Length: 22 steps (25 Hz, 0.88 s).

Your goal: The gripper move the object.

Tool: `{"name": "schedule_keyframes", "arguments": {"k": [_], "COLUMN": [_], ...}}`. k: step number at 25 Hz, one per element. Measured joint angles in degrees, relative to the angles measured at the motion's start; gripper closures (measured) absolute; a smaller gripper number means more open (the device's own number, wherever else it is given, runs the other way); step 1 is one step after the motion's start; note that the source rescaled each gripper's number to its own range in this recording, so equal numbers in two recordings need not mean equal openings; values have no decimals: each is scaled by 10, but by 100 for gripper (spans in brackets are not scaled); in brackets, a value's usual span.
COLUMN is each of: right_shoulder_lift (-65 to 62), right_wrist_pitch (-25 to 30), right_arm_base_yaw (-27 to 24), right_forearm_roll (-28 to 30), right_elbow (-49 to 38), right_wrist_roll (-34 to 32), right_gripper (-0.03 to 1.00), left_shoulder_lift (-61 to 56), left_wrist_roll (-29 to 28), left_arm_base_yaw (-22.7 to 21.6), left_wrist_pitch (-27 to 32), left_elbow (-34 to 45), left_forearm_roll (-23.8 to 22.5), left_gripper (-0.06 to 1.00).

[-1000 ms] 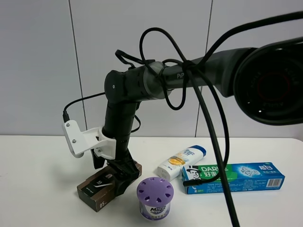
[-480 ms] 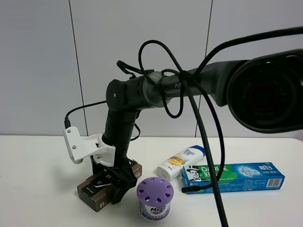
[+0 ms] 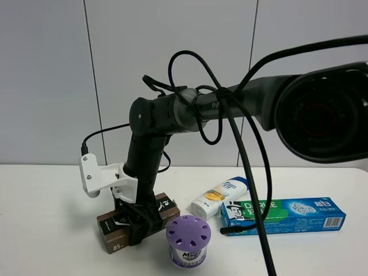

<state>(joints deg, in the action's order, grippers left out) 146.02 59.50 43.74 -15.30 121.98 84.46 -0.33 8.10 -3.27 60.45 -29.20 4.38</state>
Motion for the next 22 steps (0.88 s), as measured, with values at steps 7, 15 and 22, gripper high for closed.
{"name": "schedule_keyframes", "arguments": {"k": [7, 15, 22], "right_shoulder_lift": [-60, -158, -223], "right_wrist_pitch": [0, 23, 99], "right_arm_base_yaw": [0, -2, -50], "right_forearm_roll": [-16, 133, 335], "right_elbow": [42, 143, 159], "right_wrist_roll": [-120, -652, -957], "right_gripper": [97, 97, 97], "left_shoulder_lift": [0, 0, 0], "left_wrist_roll": [0, 0, 0], "left_arm_base_yaw": [0, 0, 0], "left_wrist_pitch": [0, 0, 0], "left_elbow": [0, 0, 0], "left_forearm_roll": [0, 0, 0], "left_gripper": [-6, -6, -6]}}
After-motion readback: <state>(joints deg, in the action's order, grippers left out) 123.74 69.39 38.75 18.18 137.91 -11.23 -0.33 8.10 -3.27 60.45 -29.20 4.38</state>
